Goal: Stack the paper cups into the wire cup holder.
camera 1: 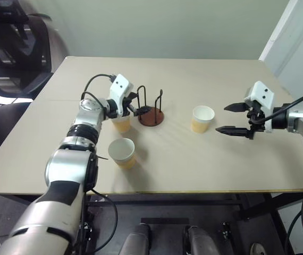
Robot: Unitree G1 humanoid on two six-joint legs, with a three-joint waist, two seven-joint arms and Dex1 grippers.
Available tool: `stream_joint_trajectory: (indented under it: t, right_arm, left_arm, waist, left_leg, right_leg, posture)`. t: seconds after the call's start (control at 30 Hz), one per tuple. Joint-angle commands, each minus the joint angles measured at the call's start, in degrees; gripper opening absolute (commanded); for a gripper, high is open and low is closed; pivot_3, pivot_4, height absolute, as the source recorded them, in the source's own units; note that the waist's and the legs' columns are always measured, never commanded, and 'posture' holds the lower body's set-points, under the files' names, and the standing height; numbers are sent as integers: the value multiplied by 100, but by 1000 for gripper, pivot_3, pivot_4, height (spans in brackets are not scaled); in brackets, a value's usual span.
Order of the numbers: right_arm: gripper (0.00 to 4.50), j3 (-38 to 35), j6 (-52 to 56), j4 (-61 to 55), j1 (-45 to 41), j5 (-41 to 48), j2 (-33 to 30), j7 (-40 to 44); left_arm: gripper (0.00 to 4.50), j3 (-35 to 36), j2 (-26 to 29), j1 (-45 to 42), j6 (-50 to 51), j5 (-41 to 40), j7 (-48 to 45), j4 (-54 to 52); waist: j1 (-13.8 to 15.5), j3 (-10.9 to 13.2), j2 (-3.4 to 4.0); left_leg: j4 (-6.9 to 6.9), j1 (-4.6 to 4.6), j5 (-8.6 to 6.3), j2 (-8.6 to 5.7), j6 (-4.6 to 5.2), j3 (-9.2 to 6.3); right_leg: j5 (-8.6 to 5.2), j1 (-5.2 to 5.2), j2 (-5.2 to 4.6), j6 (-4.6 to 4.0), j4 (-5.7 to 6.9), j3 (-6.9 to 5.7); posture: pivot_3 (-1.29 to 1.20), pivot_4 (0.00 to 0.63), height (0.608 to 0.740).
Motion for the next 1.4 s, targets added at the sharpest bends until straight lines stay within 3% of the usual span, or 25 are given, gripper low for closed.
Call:
stream_joint_trajectory:
  t: [0.03,0.2,0.27,0.43,0.63,0.67,1.03,1.4]
  right_arm:
    - [4347,-306,8,-188,5,126,-94,-61]
    - [4347,-345,26,-236,67,172,-118,-97]
    - [4368,-380,54,-277,103,197,-125,-121]
    - [4368,-480,150,-433,229,255,-157,-167]
    - [4368,-562,241,-580,336,309,-197,-216]
    - [4368,-570,255,-595,346,313,-204,-222]
    - [4368,-559,317,-622,357,357,-256,-289]
    - [4368,-524,285,-576,304,358,-370,-192]
  left_arm:
    - [4500,73,-1,-161,-119,29,96,-10]
    - [4500,75,-27,-131,-120,71,160,33]
    - [4101,63,-41,-111,-126,94,188,55]
    - [2484,33,-72,-51,-139,157,247,87]
    - [210,65,-83,-24,-104,220,307,130]
    - [38,77,-88,-24,-83,213,306,137]
    - [38,202,-106,-55,-15,94,-67,124]
    - [38,40,110,-344,64,160,-1666,-15]
  waist:
    - [2,0,0]
    - [5,0,0]
    - [5,0,0]
    - [7,0,-1]
    - [9,0,0]
    - [9,0,-1]
    - [9,0,-1]
    - [8,0,-1]
  left_leg:
    - [0,0,0,0,0,0]
    - [4,-1,0,-2,2,0]
    - [5,-1,0,-2,3,1]
    - [7,-1,-1,-5,6,2]
    - [10,-1,-1,-7,9,5]
    - [11,0,-1,-7,9,7]
    - [14,2,2,-24,20,10]
    - [16,0,-19,-49,54,30]
  right_leg:
    - [0,0,0,1,0,0]
    - [1,0,0,5,1,3]
    - [2,1,0,7,0,5]
    - [2,2,0,12,0,9]
    - [3,3,1,17,0,15]
    - [3,3,1,17,0,16]
    - [0,7,1,41,1,46]
    - [-6,4,-2,66,-4,90]
  posture:
    - [0,150,740]
    - [0,150,740]
    - [0,150,740]
    - [0,150,740]
    - [0,150,740]
    - [0,150,740]
    - [0,150,740]
    - [0,150,740]
